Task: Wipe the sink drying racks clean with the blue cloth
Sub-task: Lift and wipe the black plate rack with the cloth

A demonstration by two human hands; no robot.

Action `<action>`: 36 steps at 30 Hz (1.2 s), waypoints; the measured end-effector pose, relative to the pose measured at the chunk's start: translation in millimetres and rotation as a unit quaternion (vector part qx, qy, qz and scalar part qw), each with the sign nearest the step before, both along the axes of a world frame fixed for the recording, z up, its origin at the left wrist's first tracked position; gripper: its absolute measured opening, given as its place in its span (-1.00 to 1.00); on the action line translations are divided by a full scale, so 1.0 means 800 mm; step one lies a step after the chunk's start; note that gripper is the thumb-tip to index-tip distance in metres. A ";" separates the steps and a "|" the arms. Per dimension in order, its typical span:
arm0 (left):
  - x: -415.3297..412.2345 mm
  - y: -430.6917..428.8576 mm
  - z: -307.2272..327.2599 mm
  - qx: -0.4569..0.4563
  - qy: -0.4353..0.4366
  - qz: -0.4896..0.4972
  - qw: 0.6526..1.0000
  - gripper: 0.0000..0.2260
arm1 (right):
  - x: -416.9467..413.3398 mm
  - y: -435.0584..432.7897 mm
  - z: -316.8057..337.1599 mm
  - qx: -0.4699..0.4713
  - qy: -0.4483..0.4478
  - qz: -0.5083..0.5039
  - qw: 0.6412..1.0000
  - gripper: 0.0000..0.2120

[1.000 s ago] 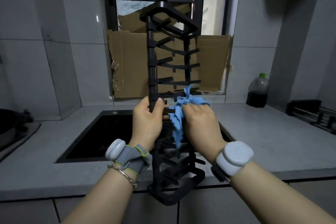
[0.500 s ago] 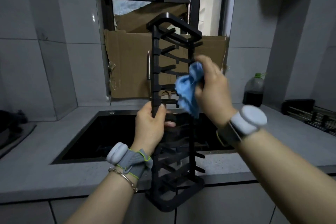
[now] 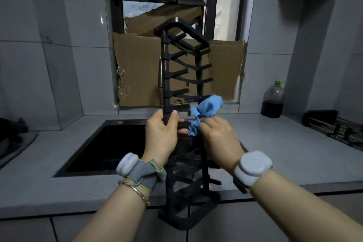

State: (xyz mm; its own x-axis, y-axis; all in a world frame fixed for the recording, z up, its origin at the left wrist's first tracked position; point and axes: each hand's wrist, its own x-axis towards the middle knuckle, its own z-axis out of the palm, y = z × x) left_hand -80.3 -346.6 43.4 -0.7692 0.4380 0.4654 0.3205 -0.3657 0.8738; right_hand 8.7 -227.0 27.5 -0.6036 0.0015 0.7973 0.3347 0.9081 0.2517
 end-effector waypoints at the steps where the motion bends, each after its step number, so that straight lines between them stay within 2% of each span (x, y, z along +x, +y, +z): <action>1: 0.001 0.001 -0.001 -0.009 -0.001 -0.002 1.000 -0.85 | 0.004 0.000 -0.005 -0.011 -0.006 0.003 1.000 -0.75; 3: 0.005 0.005 -0.004 -0.024 -0.003 -0.002 1.000 -0.83 | 0.011 -0.002 -0.010 -0.013 -0.014 0.023 1.000 -0.78; 6: 0.005 0.010 -0.001 -0.008 -0.055 0.015 0.998 -0.83 | 0.031 -0.019 -0.032 -0.017 -0.069 0.065 0.995 -0.97; 7: 0.000 0.011 0.003 0.005 -0.071 0.027 0.997 -0.82 | 0.035 -0.026 -0.043 -0.047 -0.084 0.075 0.993 -0.93; 9: -0.010 0.015 0.008 0.007 -0.080 0.047 0.996 -0.74 | 0.048 -0.038 -0.059 -0.167 -0.108 0.061 0.978 -0.89; 11: -0.016 0.015 0.010 0.015 -0.090 0.050 0.995 -0.71 | 0.055 -0.040 -0.056 -0.333 -0.094 0.058 0.936 -0.93; 12: -0.018 0.014 0.012 0.024 -0.098 0.054 0.993 -0.74 | 0.057 -0.039 -0.049 -0.403 -0.052 0.079 0.910 -0.97; 14: -0.021 0.012 0.014 0.049 -0.144 0.042 0.987 -0.77 | 0.060 -0.036 -0.030 -0.521 0.053 0.125 0.842 -0.83; 16: -0.026 0.009 0.013 0.060 -0.192 0.023 0.979 -0.82 | 0.066 -0.029 -0.006 -0.655 0.144 0.214 0.710 -0.67; 18: -0.029 0.007 0.009 0.050 -0.207 0.017 0.977 -0.82 | 0.076 -0.023 0.019 -0.726 0.199 0.306 0.583 -0.70; 20: -0.030 0.003 0.006 0.047 -0.207 0.024 0.977 -0.82 | 0.085 -0.016 0.042 -0.747 0.248 0.372 0.492 -0.73; 21: -0.031 0.002 0.003 0.043 -0.210 0.025 0.977 -0.82 | 0.088 -0.014 0.050 -0.750 0.268 0.395 0.458 -0.71; 23: -0.027 0.001 0.002 0.039 -0.204 0.017 0.978 -0.81 | 0.087 -0.011 0.058 -0.755 0.294 0.419 0.411 -0.64; 25: -0.022 0.002 0.003 0.033 -0.192 0.014 0.981 -0.80 | 0.079 -0.007 0.055 -0.765 0.303 0.417 0.385 -0.62; 27: -0.018 0.004 0.002 0.028 -0.174 0.011 0.984 -0.80 | 0.068 -0.003 0.044 -0.781 0.294 0.397 0.383 -0.61; 31: -0.007 0.007 0.005 0.021 -0.141 0.006 0.990 -0.82 | 0.040 0.006 0.012 -0.821 0.249 0.294 0.422 -0.76; 32: -0.004 0.008 0.006 0.023 -0.134 0.005 0.991 -0.82 | 0.034 0.005 0.005 -0.821 0.231 0.257 0.455 -0.78; 35: -0.001 0.006 0.009 0.029 -0.098 0.021 0.995 -0.82 | 0.025 0.000 -0.012 -0.730 0.110 0.132 0.662 -0.79; 36: -0.001 0.006 0.009 0.029 -0.080 0.030 0.996 -0.82 | 0.026 -0.002 -0.016 -0.703 0.074 0.127 0.696 -0.83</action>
